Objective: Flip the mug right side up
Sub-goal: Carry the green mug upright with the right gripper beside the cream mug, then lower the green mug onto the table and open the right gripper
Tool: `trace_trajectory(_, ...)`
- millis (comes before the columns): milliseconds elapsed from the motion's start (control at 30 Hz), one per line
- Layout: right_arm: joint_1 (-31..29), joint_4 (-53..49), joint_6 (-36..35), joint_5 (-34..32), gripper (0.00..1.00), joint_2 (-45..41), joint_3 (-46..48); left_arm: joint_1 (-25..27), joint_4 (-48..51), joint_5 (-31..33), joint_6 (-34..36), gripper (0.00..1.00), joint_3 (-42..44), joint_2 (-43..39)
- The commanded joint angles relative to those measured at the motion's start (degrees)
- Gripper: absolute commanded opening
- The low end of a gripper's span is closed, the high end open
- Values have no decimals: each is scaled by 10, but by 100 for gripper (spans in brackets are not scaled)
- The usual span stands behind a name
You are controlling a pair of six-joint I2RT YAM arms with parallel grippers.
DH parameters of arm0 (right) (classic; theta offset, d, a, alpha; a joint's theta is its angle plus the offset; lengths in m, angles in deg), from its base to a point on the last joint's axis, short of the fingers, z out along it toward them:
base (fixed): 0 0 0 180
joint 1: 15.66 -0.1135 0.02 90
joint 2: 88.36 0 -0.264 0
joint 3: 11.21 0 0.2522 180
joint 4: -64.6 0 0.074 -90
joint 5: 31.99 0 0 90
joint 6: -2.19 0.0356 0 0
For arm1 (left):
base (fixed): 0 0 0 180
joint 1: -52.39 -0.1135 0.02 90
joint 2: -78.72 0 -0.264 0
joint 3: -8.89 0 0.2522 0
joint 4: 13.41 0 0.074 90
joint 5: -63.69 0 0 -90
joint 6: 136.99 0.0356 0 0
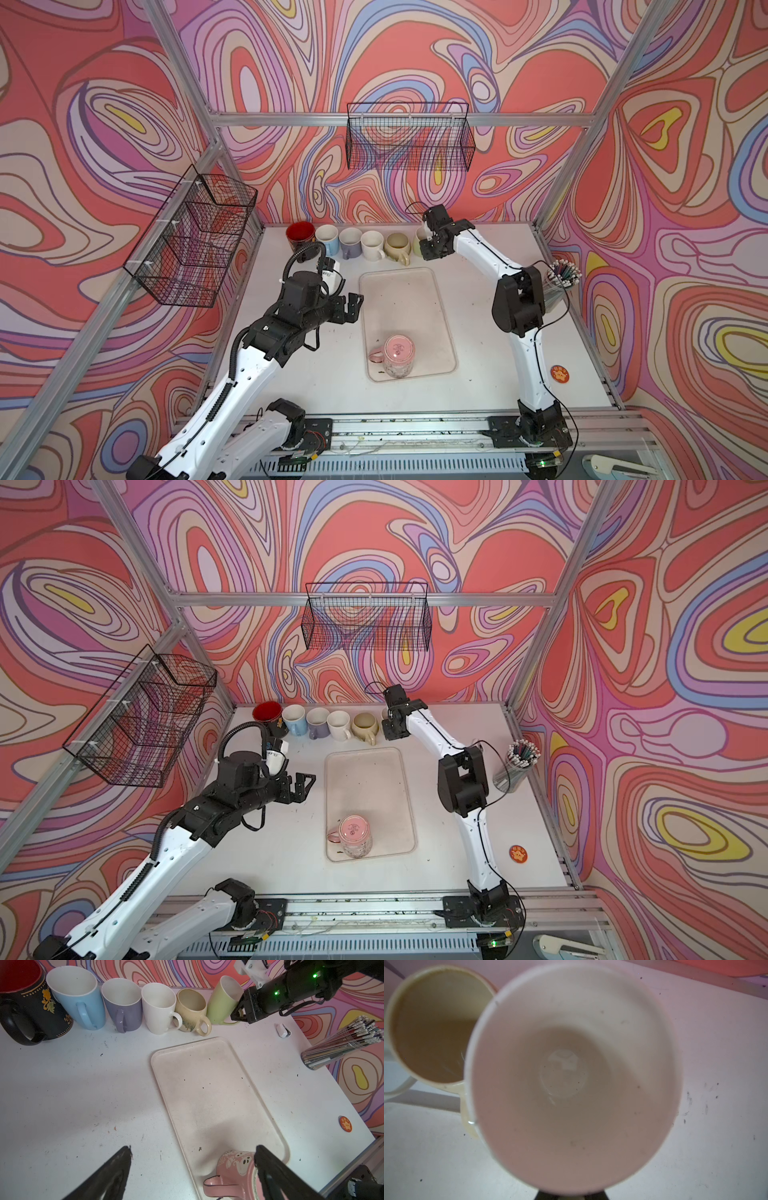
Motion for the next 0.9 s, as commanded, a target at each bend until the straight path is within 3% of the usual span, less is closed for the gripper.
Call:
trace_trajectory(0, 2, 13, -11, -34, 0, 7, -35, -2, -7, -11, 9, 95, 7, 2)
trace_trajectory(867, -1, -13, -10, -13, 0, 66, -92, -2, -10, -22, 9, 95, 10, 10)
